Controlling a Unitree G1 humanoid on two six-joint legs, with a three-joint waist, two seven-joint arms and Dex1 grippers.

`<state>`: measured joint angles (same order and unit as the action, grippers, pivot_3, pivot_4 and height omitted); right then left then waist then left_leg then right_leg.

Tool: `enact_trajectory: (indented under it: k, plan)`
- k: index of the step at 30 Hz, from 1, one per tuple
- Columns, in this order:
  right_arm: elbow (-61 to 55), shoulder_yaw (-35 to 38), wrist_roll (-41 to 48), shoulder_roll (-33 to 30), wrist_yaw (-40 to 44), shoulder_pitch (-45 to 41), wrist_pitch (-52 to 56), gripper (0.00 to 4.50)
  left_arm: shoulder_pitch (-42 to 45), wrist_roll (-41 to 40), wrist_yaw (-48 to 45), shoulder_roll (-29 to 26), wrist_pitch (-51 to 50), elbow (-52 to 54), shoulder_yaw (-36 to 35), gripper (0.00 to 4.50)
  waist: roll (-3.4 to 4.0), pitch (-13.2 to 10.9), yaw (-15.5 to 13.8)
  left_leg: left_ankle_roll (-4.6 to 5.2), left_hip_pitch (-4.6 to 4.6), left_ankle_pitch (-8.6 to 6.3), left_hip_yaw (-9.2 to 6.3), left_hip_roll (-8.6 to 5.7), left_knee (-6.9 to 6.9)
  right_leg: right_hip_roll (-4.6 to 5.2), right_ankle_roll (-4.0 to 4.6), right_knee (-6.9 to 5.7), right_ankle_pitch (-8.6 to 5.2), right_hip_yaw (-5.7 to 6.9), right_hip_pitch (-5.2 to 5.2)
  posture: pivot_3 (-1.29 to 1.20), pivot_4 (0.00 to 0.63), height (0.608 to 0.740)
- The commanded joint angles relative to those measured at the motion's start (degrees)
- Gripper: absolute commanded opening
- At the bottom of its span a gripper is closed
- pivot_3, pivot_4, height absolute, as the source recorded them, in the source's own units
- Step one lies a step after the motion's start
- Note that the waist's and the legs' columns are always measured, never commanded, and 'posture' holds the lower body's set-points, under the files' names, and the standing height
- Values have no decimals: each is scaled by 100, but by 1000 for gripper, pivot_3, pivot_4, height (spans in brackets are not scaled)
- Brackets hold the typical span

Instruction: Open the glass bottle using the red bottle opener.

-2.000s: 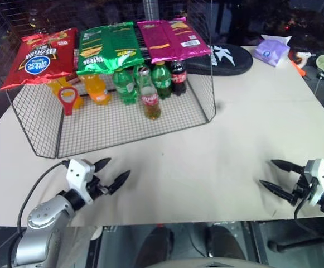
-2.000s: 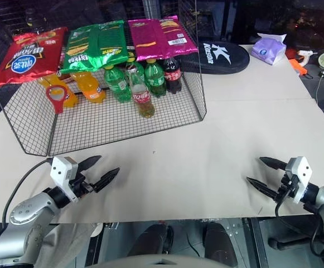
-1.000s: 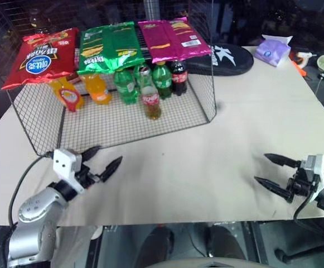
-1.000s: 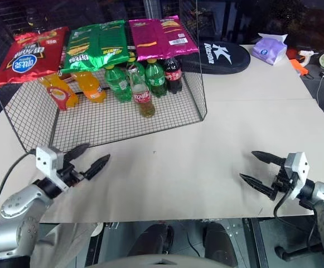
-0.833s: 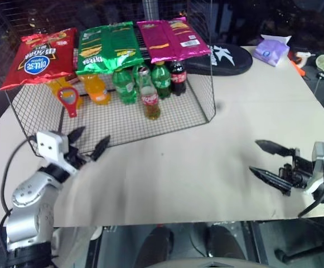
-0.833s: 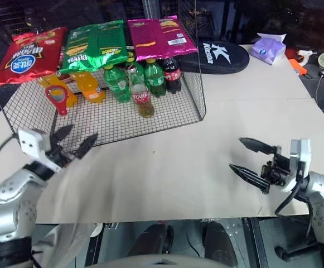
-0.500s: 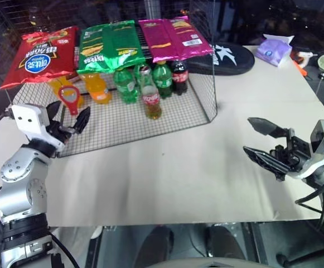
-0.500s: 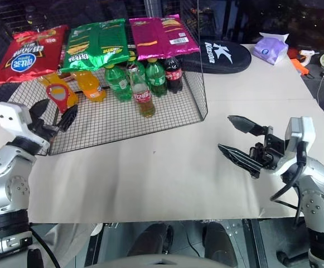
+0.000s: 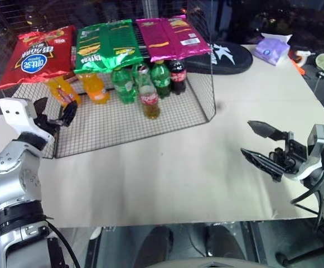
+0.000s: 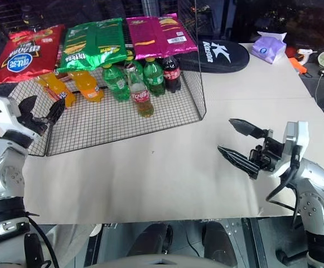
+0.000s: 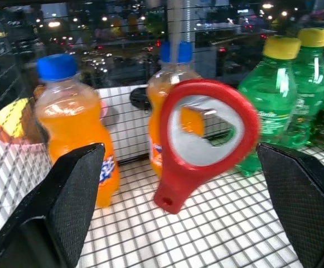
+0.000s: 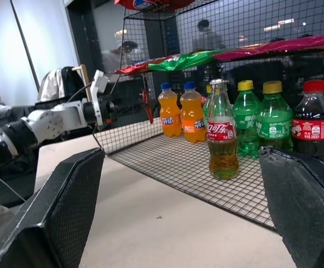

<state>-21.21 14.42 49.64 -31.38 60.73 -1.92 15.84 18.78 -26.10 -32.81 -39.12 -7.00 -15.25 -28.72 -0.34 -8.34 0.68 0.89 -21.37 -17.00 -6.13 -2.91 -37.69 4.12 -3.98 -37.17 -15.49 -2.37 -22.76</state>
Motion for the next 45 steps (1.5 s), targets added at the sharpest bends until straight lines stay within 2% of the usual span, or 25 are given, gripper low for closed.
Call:
enact_trajectory:
  k: [1, 18, 32, 43, 45]
  plan:
    - [-35, 76, -18, 41, 17, -4, -128, 4461, 236, 18, -155, -241, 228, -227, -137, 4500, 0, 0, -6, 0, 0, 0, 0, 0, -2, 0, 0, -2, 0, 0, 0, 0, 150, 740]
    - [-7, 16, -212, 162, -71, -31, -182, 4461, 609, 247, -579, -308, 558, -849, 94, 4500, 0, 0, 4, 1, -2, -1, 0, -2, -61, -4, 0, -68, 0, -3, -2, 0, 150, 740]
    - [-73, -45, -256, 110, -217, -65, -156, 4461, 1075, 472, -835, -285, 938, -1544, 322, 4500, -2, -1, 7, 1, -2, -1, 0, -3, -62, -8, 0, -71, 0, -3, -3, 0, 150, 740]
    - [27, -17, -342, 128, -108, 83, -270, 4461, 1112, 419, -936, -233, 1001, -1616, 399, 4500, -2, -2, 8, 1, -2, -1, 1, -3, -63, -8, 0, -72, 0, -3, -4, 0, 150, 740]
    - [38, -23, -363, 145, -98, 95, -282, 4500, 1086, 351, -946, -232, 965, -1557, 336, 3979, -3, -2, 8, 1, -2, -1, 1, -3, -63, -8, 0, -72, 0, -3, -4, 0, 150, 740]
